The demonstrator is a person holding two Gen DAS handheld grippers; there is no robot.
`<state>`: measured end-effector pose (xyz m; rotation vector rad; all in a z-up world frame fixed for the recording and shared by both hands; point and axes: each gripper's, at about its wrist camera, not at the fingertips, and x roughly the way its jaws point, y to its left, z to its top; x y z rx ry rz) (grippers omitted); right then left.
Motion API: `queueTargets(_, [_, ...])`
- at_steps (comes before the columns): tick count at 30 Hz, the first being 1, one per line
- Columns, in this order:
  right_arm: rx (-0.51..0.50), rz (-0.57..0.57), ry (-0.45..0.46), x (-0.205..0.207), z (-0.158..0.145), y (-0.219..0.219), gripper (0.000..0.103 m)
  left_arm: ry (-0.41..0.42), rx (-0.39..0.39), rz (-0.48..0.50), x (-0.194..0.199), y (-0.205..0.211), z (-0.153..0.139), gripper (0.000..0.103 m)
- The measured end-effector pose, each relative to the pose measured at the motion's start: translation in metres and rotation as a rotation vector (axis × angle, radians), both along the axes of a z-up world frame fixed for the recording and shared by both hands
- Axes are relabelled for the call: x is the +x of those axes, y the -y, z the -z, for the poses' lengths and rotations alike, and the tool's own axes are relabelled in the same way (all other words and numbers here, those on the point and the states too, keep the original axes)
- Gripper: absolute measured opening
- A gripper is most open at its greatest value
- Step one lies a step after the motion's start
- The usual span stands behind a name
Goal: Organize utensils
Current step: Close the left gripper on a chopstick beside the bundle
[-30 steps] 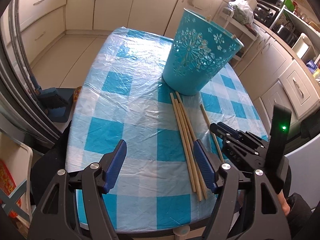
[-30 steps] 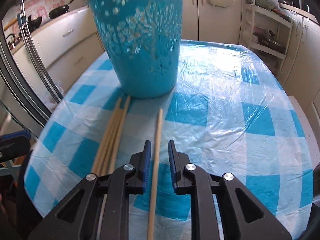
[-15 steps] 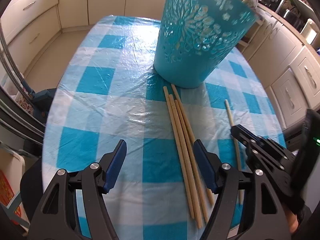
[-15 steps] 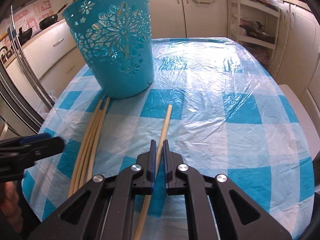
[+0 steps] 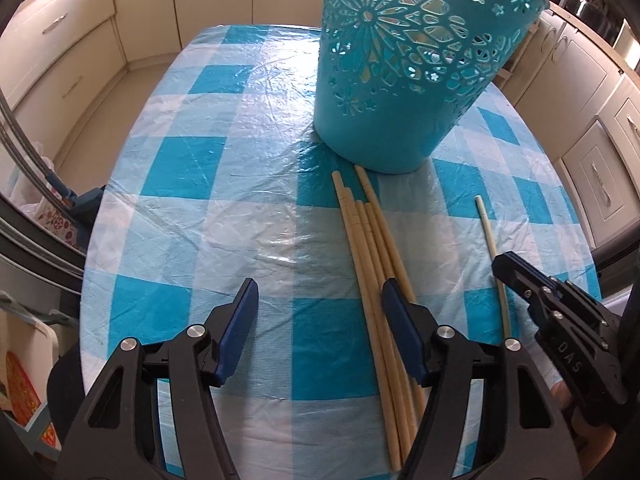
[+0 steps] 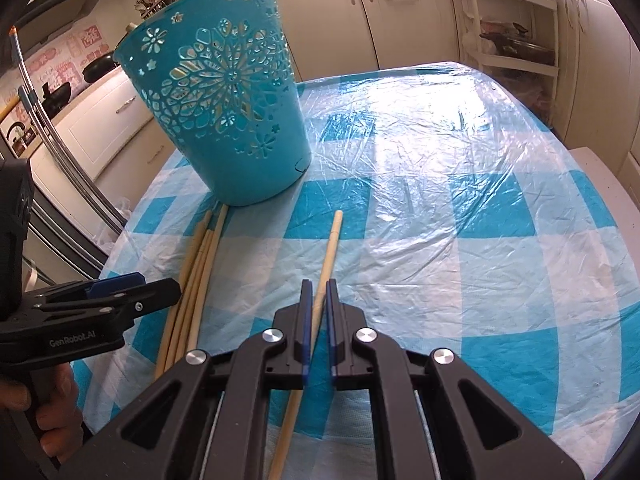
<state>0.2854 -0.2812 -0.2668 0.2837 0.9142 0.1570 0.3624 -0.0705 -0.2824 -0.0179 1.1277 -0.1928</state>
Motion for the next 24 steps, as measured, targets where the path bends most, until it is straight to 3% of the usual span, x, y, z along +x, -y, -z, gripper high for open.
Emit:
queueTargets(7, [0.021,0.002,-0.001,0.0,0.0,0.003,0.007,-0.005,0.023,-0.009,0.009,-0.006,0.001,0.06])
queueTargets(12, [0.015,0.0,-0.002,0.0,0.0,0.005,0.007,0.001,0.043,-0.004,0.018,-0.003,0.002,0.053])
queueTargets(18, [-0.056,-0.025,-0.019,0.018,-0.002,-0.004,0.007,0.007,0.056,0.002,0.035,0.0,0.003,0.031])
queueTargets(22, [-0.082,-0.058,-0.031,0.03,-0.003,-0.006,0.007,0.005,0.039,0.027,0.045,0.001,0.005,0.007])
queueTargets(24, [-0.081,-0.099,-0.043,0.029,-0.004,-0.008,0.007,0.001,0.029,0.053,0.044,0.002,0.005,0.006])
